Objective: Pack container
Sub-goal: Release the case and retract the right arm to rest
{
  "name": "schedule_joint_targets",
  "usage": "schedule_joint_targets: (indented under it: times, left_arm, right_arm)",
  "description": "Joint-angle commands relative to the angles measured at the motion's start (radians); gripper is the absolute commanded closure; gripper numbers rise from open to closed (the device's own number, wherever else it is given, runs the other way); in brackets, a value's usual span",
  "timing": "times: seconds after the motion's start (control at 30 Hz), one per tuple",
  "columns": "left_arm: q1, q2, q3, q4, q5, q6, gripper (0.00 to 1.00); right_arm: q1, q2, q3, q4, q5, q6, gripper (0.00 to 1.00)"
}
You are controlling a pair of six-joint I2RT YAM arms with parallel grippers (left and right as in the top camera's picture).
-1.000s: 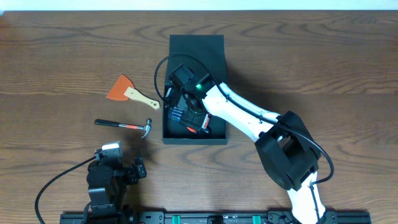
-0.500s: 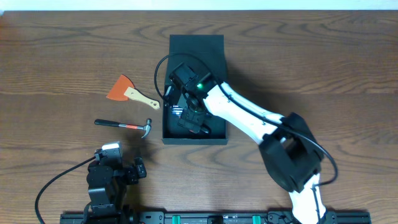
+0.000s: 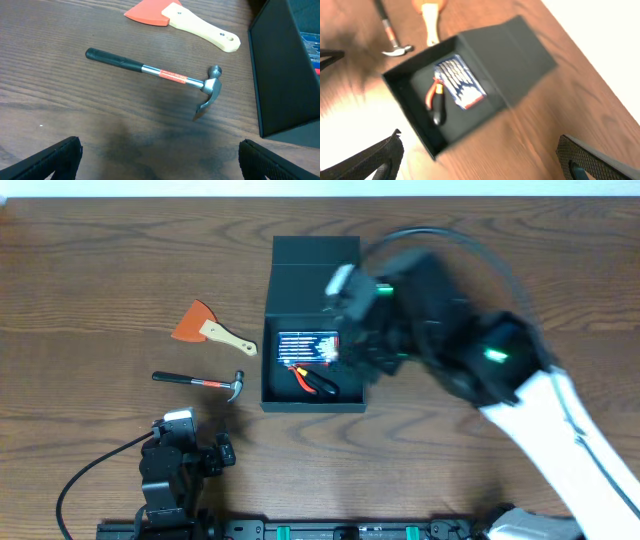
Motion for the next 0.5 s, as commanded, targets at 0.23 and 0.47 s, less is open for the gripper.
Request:
schedule_joint_targets:
  times: [0.23,0.47]
  left_arm:
    - [-0.003,0.001,-0.01,-0.003,-0.012,0.006,0.01]
    - [-0.003,0.001,-0.01,-0.003,-0.012,0.006,0.01]
  right_arm:
    - [-0.089,-0.44,-0.47,0.115,0.011,0.191,0.01]
    - [-0.089,-0.772,-0.797,0.203,0.039,0.359,0.01]
